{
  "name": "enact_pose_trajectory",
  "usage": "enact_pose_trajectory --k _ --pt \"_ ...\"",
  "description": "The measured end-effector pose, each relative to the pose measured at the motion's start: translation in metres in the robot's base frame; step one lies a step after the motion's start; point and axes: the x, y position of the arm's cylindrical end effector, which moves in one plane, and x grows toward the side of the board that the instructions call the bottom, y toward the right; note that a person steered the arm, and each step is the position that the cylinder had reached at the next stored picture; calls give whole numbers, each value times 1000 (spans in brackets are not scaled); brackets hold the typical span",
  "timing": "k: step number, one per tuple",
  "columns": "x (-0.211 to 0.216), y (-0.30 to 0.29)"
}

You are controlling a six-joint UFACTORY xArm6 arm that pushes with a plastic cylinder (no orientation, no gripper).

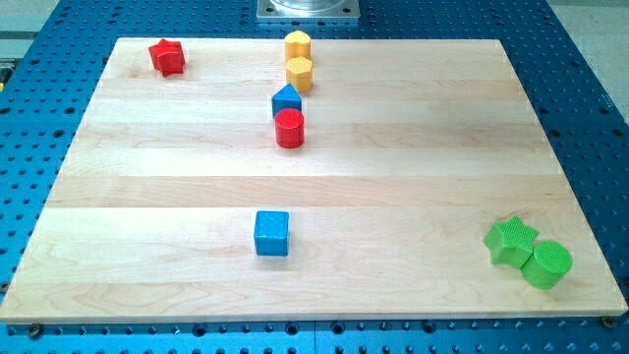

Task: Push the green circle to the right of the green star

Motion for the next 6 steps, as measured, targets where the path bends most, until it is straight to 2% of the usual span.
enact_pose_trajectory --k 2,3,4,5,6 --pt "-4 -101" --pt "-38 -104" --pt "-8 -66" --pt "-21 -41" --pt "-29 -56"
